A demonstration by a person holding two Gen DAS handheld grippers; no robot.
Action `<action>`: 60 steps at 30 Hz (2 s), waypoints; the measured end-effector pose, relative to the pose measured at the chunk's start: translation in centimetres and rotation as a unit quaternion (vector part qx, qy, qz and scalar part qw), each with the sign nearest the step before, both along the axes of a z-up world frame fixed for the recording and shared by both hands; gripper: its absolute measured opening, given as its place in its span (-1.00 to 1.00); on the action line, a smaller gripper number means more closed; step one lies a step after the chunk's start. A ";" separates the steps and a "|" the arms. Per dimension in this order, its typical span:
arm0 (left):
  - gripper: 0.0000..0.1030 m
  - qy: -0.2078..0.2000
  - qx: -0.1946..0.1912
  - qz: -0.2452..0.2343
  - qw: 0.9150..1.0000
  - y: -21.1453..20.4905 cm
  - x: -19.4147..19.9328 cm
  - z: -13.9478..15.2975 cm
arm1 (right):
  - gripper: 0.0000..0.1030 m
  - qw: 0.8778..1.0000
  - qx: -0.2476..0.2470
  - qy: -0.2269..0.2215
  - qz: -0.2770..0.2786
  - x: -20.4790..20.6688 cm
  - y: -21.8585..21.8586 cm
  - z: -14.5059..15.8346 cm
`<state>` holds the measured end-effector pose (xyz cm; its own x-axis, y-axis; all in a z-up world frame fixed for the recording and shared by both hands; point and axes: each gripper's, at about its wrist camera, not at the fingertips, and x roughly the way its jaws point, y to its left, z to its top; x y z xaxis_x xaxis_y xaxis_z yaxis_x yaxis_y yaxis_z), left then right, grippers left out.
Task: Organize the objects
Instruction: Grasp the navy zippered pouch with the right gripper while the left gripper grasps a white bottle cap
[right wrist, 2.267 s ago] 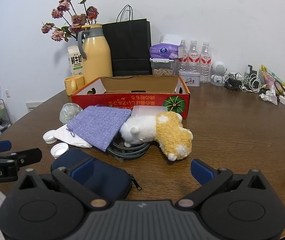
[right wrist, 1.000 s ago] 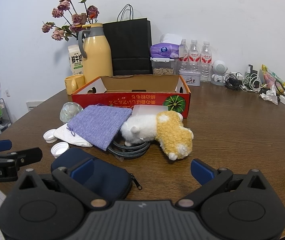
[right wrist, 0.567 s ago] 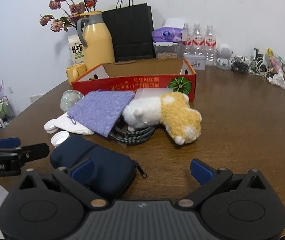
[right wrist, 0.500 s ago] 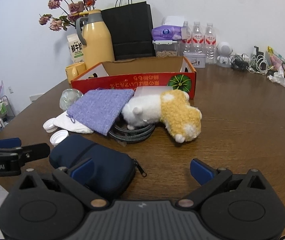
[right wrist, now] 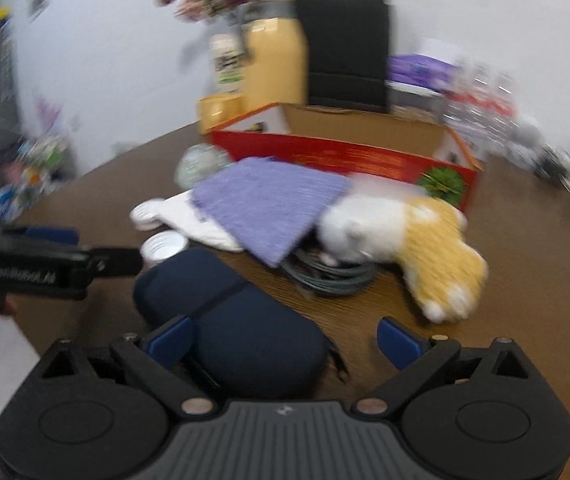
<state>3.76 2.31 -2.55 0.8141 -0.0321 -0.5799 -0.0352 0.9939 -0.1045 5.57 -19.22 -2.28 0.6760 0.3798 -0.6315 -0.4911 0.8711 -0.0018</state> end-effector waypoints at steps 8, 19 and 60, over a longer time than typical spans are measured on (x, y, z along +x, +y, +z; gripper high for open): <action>1.00 0.012 0.004 0.028 1.000 2.1 -0.5 0.1 | 0.93 0.990 -0.075 0.016 0.120 1.9 4.3 -0.3; 1.00 0.017 -0.002 0.059 0.998 4.1 -1.6 -0.2 | 0.69 0.974 -0.057 0.087 0.200 5.0 5.0 -0.8; 0.37 0.043 0.046 -0.008 0.998 -2.2 6.2 -2.1 | 0.23 0.999 0.027 -0.011 0.016 1.4 -1.7 2.3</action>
<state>10.00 0.08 -4.69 0.7616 0.0119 -0.6480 -0.0250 0.9996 -0.0110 7.02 -20.89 0.00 0.6764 0.4344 -0.5949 -0.5191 0.8541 0.0334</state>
